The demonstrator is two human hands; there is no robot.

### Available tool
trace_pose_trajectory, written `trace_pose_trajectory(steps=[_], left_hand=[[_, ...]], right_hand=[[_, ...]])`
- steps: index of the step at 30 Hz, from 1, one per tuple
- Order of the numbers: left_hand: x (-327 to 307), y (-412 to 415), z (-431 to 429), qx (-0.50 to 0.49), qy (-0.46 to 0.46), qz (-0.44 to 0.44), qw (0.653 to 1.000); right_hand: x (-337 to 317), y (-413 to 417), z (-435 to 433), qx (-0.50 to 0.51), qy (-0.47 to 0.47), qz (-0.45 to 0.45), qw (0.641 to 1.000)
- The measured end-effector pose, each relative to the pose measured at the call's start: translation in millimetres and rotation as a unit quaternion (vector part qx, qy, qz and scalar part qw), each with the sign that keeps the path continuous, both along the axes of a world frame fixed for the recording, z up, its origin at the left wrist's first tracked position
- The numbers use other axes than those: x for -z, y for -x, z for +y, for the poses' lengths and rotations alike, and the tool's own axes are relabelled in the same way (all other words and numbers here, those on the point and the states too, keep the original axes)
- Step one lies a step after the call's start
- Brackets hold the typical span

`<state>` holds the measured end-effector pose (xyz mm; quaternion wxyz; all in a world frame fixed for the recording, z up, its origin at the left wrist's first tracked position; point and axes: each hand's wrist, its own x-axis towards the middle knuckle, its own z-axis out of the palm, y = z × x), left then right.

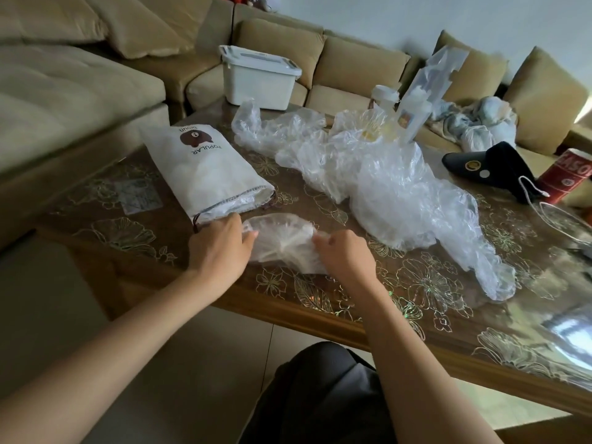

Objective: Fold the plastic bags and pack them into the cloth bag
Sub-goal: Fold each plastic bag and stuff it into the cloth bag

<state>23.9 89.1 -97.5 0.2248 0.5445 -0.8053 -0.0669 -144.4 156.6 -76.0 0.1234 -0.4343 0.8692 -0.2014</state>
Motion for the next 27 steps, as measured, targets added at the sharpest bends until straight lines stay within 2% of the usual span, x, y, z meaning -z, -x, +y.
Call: trace_pose_trajectory(steps=[2, 4, 7, 9, 10, 12, 13, 14, 15, 17, 19, 20, 21, 23, 25, 27], left_hand=[[-2, 6, 4, -0.026, -0.005, -0.047, 0.999], [-3, 10, 3, -0.047, -0.035, -0.084, 0.995], [-7, 11, -5, -0.052, -0.104, -0.073, 0.991], [-12, 8, -11, -0.023, -0.152, 0.011, 0.988], [-17, 6, -12, -0.009, -0.184, 0.082, 0.979], [-27, 2, -11, 0.01, -0.27, 0.226, 0.936], [-30, -1, -12, 0.011, -0.303, 0.264, 0.916], [-33, -2, -8, 0.014, -0.311, 0.246, 0.918], [-32, -3, -6, 0.011, -0.282, 0.188, 0.941], [-31, -9, 2, -0.018, -0.131, 0.081, 0.988], [-34, -10, 17, 0.031, 0.044, 0.073, 0.996], [-35, -6, 22, 0.081, 0.095, 0.072, 0.99], [-34, -1, 26, 0.136, 0.106, 0.046, 0.984], [-23, 10, 25, 0.207, 0.055, -0.038, 0.976], [-6, 12, 18, 0.205, -0.021, -0.133, 0.97], [7, 7, 10, 0.191, -0.054, -0.171, 0.965]], right_hand=[[7, -2, -2, 0.016, -0.007, 0.061, 0.998], [9, -3, -1, 0.018, 0.001, 0.074, 0.997], [7, 1, 4, 0.021, -0.008, 0.067, 0.997], [3, 8, 9, 0.029, -0.024, 0.057, 0.998], [0, 11, 12, 0.037, -0.017, 0.052, 0.998], [-8, 13, 18, 0.048, 0.04, 0.061, 0.996], [-11, 10, 18, 0.041, 0.083, 0.078, 0.993], [-13, 7, 20, 0.029, 0.127, 0.088, 0.988], [-15, 0, 21, 0.002, 0.164, 0.088, 0.983], [-13, -18, 18, -0.084, 0.196, 0.085, 0.973], [-6, -32, 12, -0.152, 0.206, 0.104, 0.961], [-2, -35, 8, -0.171, 0.204, 0.103, 0.958], [3, -38, 7, -0.181, 0.193, 0.09, 0.96], [14, -39, 5, -0.195, 0.132, 0.083, 0.968], [26, -36, 5, -0.2, 0.056, 0.108, 0.972], [31, -32, 4, -0.187, 0.023, 0.115, 0.975]])
